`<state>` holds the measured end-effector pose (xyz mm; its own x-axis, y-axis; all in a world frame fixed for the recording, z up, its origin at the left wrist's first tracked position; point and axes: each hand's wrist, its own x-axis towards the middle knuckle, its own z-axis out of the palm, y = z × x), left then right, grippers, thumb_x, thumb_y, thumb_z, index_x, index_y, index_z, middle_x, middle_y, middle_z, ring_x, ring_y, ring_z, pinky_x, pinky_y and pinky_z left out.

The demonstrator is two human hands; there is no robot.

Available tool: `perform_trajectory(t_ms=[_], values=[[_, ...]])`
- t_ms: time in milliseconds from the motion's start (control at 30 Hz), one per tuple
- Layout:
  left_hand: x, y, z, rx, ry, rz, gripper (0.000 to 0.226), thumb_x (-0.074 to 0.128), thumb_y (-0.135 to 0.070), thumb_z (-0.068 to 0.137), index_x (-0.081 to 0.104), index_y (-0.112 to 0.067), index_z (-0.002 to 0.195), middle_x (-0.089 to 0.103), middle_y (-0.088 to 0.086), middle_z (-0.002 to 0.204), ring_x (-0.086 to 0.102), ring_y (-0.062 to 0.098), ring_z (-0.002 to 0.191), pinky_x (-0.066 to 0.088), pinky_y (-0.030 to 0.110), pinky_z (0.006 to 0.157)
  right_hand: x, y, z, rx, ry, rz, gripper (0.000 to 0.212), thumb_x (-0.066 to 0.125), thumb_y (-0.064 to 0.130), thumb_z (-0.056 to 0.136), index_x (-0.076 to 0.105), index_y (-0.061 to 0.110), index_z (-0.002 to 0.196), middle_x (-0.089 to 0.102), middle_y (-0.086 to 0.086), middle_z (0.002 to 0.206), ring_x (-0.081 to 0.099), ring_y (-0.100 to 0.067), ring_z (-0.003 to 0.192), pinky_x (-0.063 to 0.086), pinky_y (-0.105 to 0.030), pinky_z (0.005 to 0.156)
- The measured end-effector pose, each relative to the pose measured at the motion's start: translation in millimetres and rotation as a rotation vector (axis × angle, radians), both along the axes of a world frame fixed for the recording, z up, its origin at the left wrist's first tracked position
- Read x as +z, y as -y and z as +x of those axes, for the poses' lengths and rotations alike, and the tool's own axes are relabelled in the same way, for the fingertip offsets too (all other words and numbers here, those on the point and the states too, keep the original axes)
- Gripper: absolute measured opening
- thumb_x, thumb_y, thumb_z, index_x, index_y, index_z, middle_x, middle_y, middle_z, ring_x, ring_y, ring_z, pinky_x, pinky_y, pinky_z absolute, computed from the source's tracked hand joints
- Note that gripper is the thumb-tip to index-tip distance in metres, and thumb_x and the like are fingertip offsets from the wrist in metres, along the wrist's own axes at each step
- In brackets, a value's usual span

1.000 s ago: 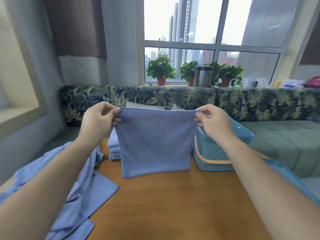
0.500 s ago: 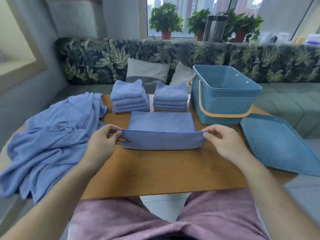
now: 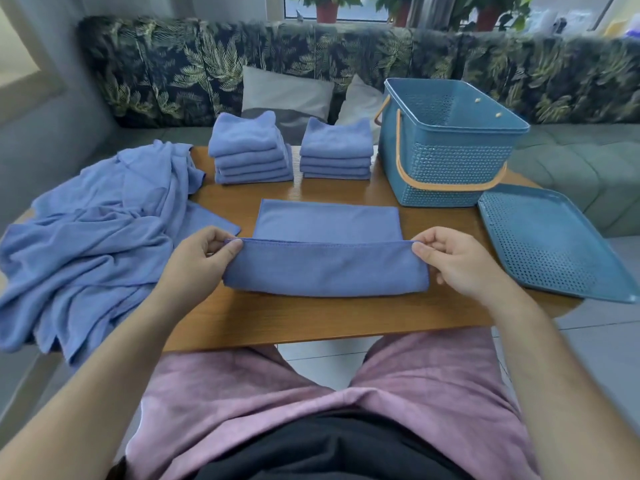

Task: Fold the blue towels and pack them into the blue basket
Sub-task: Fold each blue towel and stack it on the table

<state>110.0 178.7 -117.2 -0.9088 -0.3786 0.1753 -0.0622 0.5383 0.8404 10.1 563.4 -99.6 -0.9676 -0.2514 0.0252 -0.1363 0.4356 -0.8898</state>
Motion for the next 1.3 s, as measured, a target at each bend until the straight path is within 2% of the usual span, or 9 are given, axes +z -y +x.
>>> perform_trajectory(t_ms=[200, 333, 533, 667, 800, 1033, 1133, 1200, 1300], values=[[14, -3, -19, -0.039, -0.033, 0.142, 0.012, 0.068, -0.028, 0.095, 0.07, -0.018, 0.089, 0.063, -0.004, 0.069, 0.053, 0.009, 0.06, 0.047, 0.023, 0.056, 5, 2, -13, -0.051, -0.087, 0.001, 0.008, 0.064, 0.017, 0.099, 0.069, 0.019, 0.093, 0.07, 0.01, 0.07, 0.053, 0.002, 0.052, 0.04, -0.012, 0.052], [19, -2, -54, -0.018, -0.01, 0.086, 0.014, 0.067, -0.033, 0.095, 0.071, -0.02, 0.091, 0.068, -0.004, 0.082, 0.059, 0.007, 0.072, 0.047, 0.026, 0.069, -3, 13, -39, -0.125, -0.117, 0.093, 0.005, 0.066, 0.023, 0.097, 0.07, 0.02, 0.095, 0.074, 0.0, 0.087, 0.062, -0.01, 0.075, 0.047, -0.026, 0.072], [5, -3, -113, 0.036, 0.039, -0.027, 0.016, 0.064, -0.032, 0.096, 0.067, -0.017, 0.092, 0.064, -0.005, 0.085, 0.058, 0.013, 0.079, 0.043, 0.026, 0.065, -20, 30, -85, -0.193, -0.139, 0.265, 0.009, 0.061, 0.03, 0.098, 0.064, 0.023, 0.093, 0.066, 0.007, 0.085, 0.06, -0.007, 0.077, 0.04, -0.023, 0.062], [-19, -1, -138, 0.104, 0.096, -0.13, 0.017, 0.065, -0.03, 0.094, 0.07, -0.014, 0.095, 0.065, -0.006, 0.085, 0.06, 0.016, 0.087, 0.039, 0.028, 0.066, -38, 36, -109, -0.218, -0.106, 0.391, 0.017, 0.06, 0.036, 0.098, 0.06, 0.023, 0.086, 0.064, 0.008, 0.082, 0.061, -0.014, 0.08, 0.038, -0.029, 0.06], [-34, -1, -146, 0.136, 0.095, -0.179, 0.018, 0.066, -0.03, 0.094, 0.07, -0.012, 0.096, 0.068, 0.0, 0.09, 0.06, 0.017, 0.089, 0.04, 0.027, 0.074, -51, 39, -117, -0.283, -0.104, 0.473, 0.025, 0.057, 0.043, 0.098, 0.059, 0.021, 0.086, 0.063, 0.009, 0.082, 0.058, -0.017, 0.079, 0.037, -0.032, 0.065], [-34, 2, -155, 0.121, 0.123, -0.297, 0.022, 0.066, -0.031, 0.094, 0.071, -0.01, 0.093, 0.068, 0.005, 0.088, 0.062, 0.022, 0.089, 0.04, 0.03, 0.074, -49, 45, -120, -0.318, -0.065, 0.56, 0.028, 0.056, 0.046, 0.098, 0.058, 0.02, 0.087, 0.064, 0.005, 0.087, 0.06, -0.022, 0.084, 0.041, -0.033, 0.065], [-30, -6, -151, 0.156, 0.111, -0.43, 0.025, 0.066, -0.036, 0.094, 0.066, -0.011, 0.097, 0.061, 0.009, 0.103, 0.06, 0.028, 0.097, 0.046, 0.037, 0.08, -36, 50, -111, -0.32, -0.026, 0.638, 0.026, 0.053, 0.046, 0.099, 0.057, 0.02, 0.097, 0.065, -0.001, 0.1, 0.063, -0.027, 0.096, 0.044, -0.034, 0.069], [-28, -23, -142, 0.187, 0.0, -0.629, 0.025, 0.062, -0.036, 0.095, 0.066, -0.013, 0.103, 0.057, 0.008, 0.11, 0.056, 0.029, 0.102, 0.046, 0.043, 0.084, -27, 59, -98, -0.361, -0.133, 0.788, 0.031, 0.049, 0.044, 0.102, 0.055, 0.017, 0.116, 0.059, -0.008, 0.119, 0.059, -0.032, 0.11, 0.046, -0.04, 0.081], [-29, -67, -132, -0.032, -0.213, -0.7, 0.025, 0.054, -0.026, 0.096, 0.072, -0.011, 0.105, 0.064, 0.008, 0.114, 0.061, 0.031, 0.107, 0.048, 0.045, 0.088, -27, 94, -68, -0.342, -0.435, 0.868, 0.031, 0.046, 0.031, 0.103, 0.056, 0.015, 0.127, 0.054, -0.01, 0.132, 0.047, -0.032, 0.127, 0.038, -0.043, 0.1]])
